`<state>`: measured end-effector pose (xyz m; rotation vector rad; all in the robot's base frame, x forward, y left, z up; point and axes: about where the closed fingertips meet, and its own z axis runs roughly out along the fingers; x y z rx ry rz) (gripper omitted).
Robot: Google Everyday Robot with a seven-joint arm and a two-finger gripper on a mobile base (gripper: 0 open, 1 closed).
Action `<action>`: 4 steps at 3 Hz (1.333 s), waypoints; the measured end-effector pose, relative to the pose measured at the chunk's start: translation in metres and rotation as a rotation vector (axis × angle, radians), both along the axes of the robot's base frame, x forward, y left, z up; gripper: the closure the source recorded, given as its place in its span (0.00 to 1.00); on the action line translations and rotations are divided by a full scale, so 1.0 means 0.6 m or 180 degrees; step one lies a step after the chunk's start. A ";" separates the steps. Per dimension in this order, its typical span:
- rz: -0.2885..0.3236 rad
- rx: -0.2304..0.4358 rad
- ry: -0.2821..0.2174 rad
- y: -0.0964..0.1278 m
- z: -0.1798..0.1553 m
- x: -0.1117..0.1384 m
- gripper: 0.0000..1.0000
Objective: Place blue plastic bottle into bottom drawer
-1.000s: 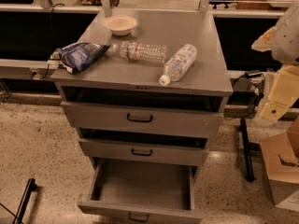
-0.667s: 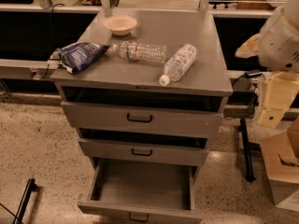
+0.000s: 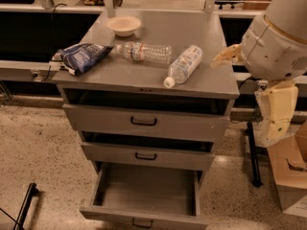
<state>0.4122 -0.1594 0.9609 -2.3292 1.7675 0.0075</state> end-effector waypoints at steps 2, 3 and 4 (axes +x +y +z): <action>0.0085 -0.0622 -0.0468 0.007 -0.042 0.083 0.00; 0.0107 -0.0847 -0.0676 -0.020 -0.032 0.109 0.00; 0.0106 -0.0847 -0.0675 -0.020 -0.032 0.108 0.00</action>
Offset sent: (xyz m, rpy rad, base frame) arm 0.1290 -0.0093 -0.0454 -0.4640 -0.3668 0.2959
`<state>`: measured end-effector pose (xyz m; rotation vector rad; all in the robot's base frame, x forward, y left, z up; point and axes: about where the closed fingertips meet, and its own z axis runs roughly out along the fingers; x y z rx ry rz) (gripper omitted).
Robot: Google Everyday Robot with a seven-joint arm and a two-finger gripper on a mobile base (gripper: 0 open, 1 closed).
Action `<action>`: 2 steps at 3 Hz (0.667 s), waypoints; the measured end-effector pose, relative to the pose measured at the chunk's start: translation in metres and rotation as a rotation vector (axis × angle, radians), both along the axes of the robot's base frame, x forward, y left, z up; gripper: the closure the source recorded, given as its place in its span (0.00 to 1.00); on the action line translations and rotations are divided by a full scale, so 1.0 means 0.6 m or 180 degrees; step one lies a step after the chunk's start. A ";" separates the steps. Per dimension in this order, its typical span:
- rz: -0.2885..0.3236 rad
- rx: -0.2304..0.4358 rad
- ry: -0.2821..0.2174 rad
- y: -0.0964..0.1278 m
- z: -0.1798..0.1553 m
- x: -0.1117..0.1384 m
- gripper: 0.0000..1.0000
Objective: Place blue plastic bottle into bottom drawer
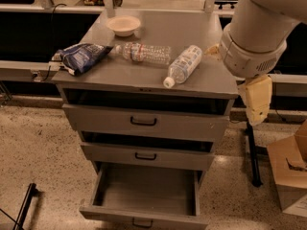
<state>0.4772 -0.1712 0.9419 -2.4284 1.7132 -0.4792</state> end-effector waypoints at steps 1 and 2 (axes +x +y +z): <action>0.0207 -0.0061 -0.0106 0.012 0.003 0.025 0.00; 0.0651 -0.0190 -0.0238 0.041 -0.001 0.080 0.00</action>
Offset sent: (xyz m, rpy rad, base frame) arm 0.0949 0.0496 -0.0080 -0.1348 -0.1202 0.4445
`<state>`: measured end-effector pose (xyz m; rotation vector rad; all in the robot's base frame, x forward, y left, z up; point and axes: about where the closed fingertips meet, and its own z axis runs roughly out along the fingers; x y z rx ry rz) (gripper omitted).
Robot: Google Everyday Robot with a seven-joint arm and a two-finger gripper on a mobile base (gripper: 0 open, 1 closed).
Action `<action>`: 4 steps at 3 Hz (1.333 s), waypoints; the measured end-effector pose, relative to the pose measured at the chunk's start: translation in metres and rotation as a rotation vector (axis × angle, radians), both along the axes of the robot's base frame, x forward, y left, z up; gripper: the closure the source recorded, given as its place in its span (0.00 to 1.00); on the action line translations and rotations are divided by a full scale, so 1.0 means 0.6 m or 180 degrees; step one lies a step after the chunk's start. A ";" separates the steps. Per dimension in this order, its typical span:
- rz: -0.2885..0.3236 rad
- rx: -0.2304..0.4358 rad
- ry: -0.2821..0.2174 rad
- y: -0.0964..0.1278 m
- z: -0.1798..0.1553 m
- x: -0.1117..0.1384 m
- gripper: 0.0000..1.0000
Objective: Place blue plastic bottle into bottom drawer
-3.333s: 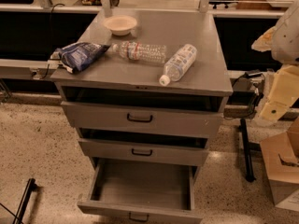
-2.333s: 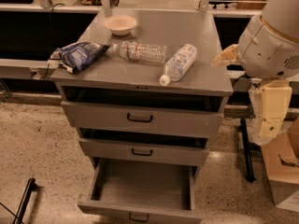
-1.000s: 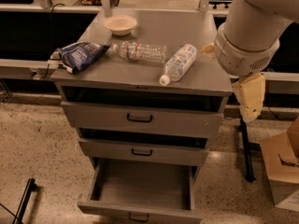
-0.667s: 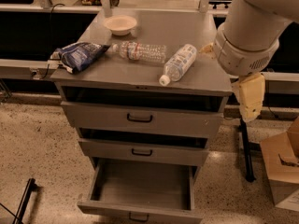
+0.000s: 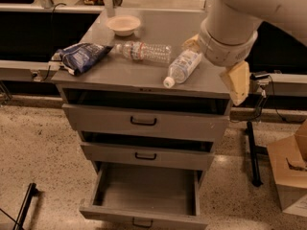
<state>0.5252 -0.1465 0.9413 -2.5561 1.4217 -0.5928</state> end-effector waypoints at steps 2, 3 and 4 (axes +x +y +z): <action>0.0843 -0.0068 0.0406 0.053 -0.053 0.104 0.00; 0.1156 -0.0214 0.0611 0.078 -0.090 0.142 0.00; 0.1200 -0.0395 0.0655 0.090 -0.128 0.173 0.00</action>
Offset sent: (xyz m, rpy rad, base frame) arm 0.0993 0.0488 -0.0581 -0.0747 0.2303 0.4074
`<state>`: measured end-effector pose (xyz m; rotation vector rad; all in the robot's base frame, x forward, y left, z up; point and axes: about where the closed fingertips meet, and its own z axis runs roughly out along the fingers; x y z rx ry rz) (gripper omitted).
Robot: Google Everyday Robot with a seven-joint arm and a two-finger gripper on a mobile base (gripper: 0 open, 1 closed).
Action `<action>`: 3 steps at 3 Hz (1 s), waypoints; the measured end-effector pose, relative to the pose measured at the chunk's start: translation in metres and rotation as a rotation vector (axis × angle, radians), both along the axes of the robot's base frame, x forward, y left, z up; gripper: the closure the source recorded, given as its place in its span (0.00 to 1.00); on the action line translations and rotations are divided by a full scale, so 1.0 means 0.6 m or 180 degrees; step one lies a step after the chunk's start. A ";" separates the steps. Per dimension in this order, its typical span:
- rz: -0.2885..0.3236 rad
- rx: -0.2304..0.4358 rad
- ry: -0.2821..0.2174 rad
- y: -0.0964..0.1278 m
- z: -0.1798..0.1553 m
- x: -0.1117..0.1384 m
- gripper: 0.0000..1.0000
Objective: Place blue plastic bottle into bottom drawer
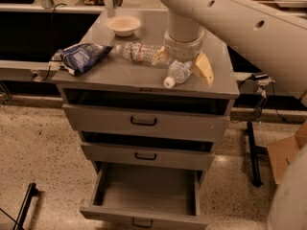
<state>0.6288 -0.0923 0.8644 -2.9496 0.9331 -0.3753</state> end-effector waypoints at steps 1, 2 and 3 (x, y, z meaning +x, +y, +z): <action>0.0002 -0.0128 -0.0002 0.005 -0.030 0.025 0.00; -0.0076 -0.0208 0.0009 -0.004 -0.055 0.049 0.00; -0.0074 -0.0250 -0.0012 -0.007 -0.064 0.060 0.00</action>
Offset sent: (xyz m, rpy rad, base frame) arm 0.0442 -0.0089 -0.0477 -0.0992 0.0122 -0.0555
